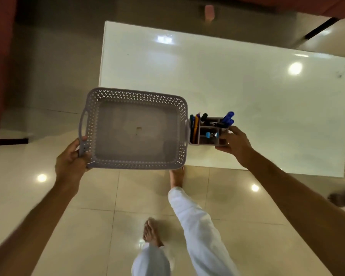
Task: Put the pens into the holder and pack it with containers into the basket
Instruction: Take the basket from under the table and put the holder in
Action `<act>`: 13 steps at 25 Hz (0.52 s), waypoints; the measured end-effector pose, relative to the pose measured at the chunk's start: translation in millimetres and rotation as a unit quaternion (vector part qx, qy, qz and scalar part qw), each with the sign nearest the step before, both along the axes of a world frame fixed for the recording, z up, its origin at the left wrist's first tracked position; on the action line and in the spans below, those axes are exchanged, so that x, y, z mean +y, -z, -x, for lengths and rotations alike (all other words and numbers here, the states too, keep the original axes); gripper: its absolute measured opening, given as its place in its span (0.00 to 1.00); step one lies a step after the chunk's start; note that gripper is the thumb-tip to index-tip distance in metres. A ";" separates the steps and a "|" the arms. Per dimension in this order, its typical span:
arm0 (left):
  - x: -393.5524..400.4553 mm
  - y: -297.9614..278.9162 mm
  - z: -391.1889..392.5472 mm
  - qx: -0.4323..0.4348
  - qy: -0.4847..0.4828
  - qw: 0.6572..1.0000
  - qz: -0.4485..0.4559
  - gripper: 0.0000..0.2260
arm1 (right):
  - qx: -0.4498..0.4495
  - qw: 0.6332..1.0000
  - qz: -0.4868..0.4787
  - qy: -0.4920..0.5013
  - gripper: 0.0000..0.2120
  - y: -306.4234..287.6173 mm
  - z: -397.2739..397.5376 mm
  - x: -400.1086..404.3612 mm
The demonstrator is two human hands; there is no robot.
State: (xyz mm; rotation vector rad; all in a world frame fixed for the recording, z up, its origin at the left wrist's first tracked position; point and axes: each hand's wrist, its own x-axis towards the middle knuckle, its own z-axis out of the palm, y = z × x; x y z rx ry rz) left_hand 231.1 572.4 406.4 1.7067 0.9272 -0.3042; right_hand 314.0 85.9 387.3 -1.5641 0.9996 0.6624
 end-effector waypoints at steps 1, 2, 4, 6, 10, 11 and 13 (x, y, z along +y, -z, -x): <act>-0.4 0.9 -9.0 0.008 -0.005 1.000 0.008 0.25 | 0.012 1.000 0.008 -0.004 0.18 1.1 -6.8 -0.8; -1.1 2.6 -16.7 0.016 -0.007 1.000 0.020 0.25 | 0.019 0.999 0.018 -0.019 0.17 1.6 -10.1 -2.1; -2.6 10.3 -31.8 0.030 -0.010 0.999 0.039 0.24 | 0.014 0.997 0.052 -0.063 0.14 1.1 -15.4 -4.4; -7.0 16.9 -43.7 0.046 -0.021 0.997 0.056 0.23 | 0.003 0.993 0.079 -0.090 0.12 0.7 -22.3 -8.3; -17.8 25.5 -66.6 0.068 -0.022 0.994 0.079 0.21 | -0.016 0.991 0.109 -0.079 0.07 -19.2 -43.0 -33.3; -21.5 24.8 -71.7 0.075 -0.024 0.993 0.086 0.21 | -0.026 0.991 0.110 -0.077 0.06 -29.9 -51.5 -40.1; -29.1 21.4 -82.6 0.085 -0.021 0.993 0.083 0.22 | -0.056 0.989 0.115 -0.073 0.06 -54.6 -71.6 -51.1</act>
